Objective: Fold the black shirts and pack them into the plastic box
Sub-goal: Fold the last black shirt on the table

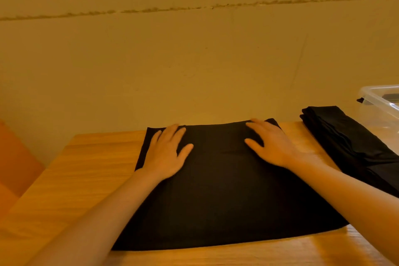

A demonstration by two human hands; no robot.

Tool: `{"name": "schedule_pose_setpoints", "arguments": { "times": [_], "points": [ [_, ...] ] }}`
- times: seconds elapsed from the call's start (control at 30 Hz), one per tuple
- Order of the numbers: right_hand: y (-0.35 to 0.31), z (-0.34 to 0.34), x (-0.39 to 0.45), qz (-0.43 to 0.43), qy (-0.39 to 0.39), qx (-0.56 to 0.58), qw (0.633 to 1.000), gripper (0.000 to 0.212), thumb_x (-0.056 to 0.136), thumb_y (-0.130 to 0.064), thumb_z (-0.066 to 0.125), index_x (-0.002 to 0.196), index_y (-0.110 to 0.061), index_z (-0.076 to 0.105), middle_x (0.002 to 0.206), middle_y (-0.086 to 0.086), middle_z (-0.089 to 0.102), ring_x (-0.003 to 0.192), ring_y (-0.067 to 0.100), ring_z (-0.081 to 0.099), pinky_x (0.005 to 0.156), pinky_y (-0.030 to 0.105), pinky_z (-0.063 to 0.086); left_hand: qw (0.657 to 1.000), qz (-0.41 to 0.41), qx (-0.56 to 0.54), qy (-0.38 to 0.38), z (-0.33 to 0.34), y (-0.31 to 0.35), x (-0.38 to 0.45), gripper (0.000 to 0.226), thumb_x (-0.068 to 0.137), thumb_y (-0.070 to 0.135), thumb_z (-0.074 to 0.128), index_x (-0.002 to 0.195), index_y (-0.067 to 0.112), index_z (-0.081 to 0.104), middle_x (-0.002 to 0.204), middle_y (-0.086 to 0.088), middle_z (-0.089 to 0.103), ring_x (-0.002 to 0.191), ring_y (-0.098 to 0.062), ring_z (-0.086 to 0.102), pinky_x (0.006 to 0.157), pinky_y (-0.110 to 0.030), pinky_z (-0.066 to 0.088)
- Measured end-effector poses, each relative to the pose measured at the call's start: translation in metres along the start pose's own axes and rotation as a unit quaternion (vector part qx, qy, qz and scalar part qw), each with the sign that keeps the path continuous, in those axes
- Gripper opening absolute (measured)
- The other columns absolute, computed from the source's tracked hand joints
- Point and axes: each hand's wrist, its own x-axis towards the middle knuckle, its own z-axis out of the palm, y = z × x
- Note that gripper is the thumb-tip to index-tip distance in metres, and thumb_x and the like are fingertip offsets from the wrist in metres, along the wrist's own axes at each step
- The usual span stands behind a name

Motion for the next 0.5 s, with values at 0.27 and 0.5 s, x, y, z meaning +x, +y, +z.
{"name": "schedule_pose_setpoints", "arguments": {
  "times": [0.27, 0.5],
  "points": [
    [-0.013, 0.011, -0.039, 0.062, -0.106, -0.068, 0.990, 0.063, 0.096, -0.060, 0.017, 0.152, -0.032, 0.007, 0.160, -0.007, -0.001, 0.146, 0.010, -0.006, 0.119, 0.037, -0.004, 0.984, -0.094, 0.064, -0.140, 0.011, 0.009, -0.027, 0.076, 0.090, 0.072, 0.011, 0.153, 0.031, 0.000, 0.162, 0.005, -0.008, 0.147, -0.013, -0.012, 0.121, -0.042, -0.002],
    [-0.023, 0.001, -0.096, 0.069, -0.101, -0.078, 0.989, 0.064, 0.094, -0.062, 0.014, 0.151, -0.034, 0.002, 0.160, -0.009, -0.004, 0.146, 0.009, -0.008, 0.119, 0.036, -0.005, 0.984, -0.090, 0.070, -0.137, 0.001, 0.029, -0.085, 0.077, 0.088, 0.073, 0.008, 0.153, 0.033, -0.005, 0.161, 0.007, -0.013, 0.146, -0.011, -0.017, 0.121, -0.041, -0.005]
  ]
}}
